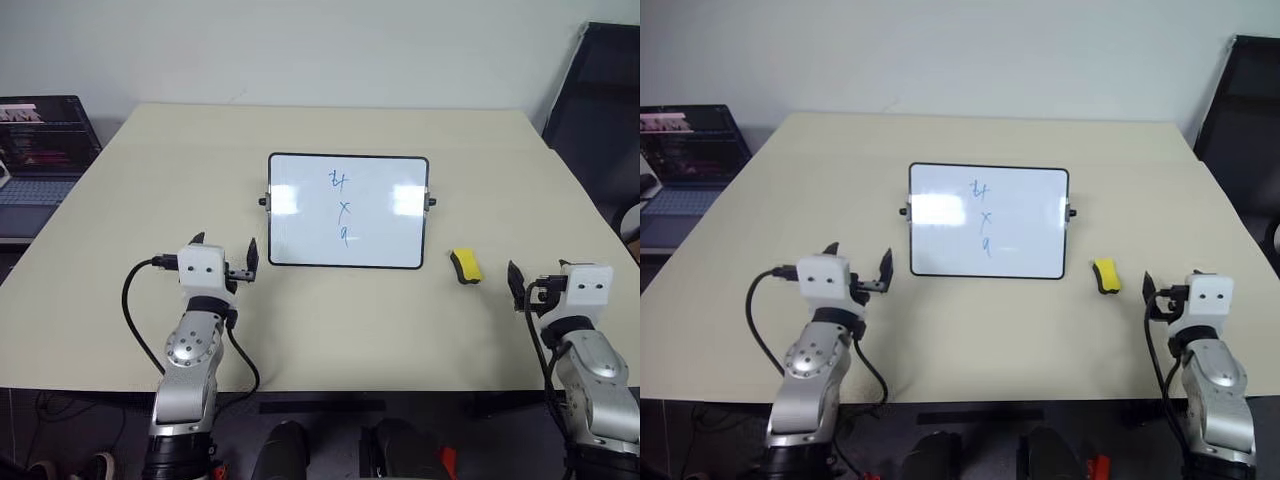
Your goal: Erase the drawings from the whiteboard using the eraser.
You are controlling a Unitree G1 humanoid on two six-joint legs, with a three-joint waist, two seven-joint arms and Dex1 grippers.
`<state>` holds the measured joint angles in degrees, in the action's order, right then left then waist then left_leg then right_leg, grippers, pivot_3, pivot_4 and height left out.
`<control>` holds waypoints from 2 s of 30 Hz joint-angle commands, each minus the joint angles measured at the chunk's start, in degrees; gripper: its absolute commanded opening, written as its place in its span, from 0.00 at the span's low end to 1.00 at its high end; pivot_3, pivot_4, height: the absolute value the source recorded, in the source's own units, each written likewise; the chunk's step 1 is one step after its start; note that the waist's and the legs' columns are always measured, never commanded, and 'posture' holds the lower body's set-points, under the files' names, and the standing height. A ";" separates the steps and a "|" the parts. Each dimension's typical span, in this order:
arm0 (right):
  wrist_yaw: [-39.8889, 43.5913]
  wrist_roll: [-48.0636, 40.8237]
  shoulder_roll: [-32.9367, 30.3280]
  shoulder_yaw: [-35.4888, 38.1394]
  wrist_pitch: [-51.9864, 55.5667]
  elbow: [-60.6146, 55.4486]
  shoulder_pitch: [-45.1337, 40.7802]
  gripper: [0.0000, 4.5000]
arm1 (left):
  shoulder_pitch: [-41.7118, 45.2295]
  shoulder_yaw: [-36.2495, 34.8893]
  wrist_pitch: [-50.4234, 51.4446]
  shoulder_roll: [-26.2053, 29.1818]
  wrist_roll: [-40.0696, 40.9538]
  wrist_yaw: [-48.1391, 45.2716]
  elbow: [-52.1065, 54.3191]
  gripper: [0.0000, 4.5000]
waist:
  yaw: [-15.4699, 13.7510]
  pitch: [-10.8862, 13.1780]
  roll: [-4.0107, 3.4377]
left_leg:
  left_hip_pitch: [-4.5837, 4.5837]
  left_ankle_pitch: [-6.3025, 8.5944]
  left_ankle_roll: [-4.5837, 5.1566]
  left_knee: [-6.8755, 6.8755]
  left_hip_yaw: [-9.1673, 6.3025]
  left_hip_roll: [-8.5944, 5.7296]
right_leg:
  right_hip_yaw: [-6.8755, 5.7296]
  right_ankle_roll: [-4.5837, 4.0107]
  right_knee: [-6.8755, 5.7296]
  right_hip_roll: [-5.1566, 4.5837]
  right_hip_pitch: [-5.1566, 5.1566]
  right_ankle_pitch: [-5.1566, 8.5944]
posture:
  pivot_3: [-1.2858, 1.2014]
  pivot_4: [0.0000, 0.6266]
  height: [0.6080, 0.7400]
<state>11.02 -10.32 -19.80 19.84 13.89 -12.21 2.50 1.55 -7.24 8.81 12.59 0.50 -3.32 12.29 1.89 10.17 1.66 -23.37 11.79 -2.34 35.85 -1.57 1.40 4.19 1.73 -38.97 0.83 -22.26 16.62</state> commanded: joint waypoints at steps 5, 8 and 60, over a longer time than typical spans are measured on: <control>-0.18 -1.09 0.43 0.20 1.51 -3.21 -0.50 0.99 | 2.94 -1.84 -0.78 -0.18 -0.71 2.47 -0.94 1.00 | -0.09 0.00 0.01 | 0.05 -0.01 0.00 0.12 -0.01 -0.01 | -0.02 0.01 -0.01 0.01 0.08 -0.05 | 0.52 0.24 1.00; 0.66 -2.04 0.61 -0.29 2.65 -7.22 0.47 0.99 | 3.73 -1.65 -1.01 1.00 0.09 0.27 -1.11 1.00 | -0.09 0.00 0.01 | 0.03 0.00 0.00 0.08 0.00 -0.01 | -0.01 0.00 0.00 0.01 0.05 -0.04 | 0.52 0.24 1.00; -4.33 -7.67 -0.61 -9.47 32.95 1.14 -21.11 0.99 | 43.10 14.73 1.10 13.41 19.90 -67.06 -25.19 1.00 | 0.36 0.05 0.02 | -0.23 0.00 0.02 0.07 -0.10 -0.03 | -0.10 -0.02 0.04 0.10 -0.13 -0.03 | 0.52 0.24 1.00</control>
<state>6.29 -18.70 -20.25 9.68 48.76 -10.88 -17.48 43.05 8.57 11.30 26.41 20.74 -70.63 -12.90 2.24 10.22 1.68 -23.61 11.79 -2.33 35.92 -1.66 1.36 4.09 1.71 -38.93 0.93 -22.39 16.59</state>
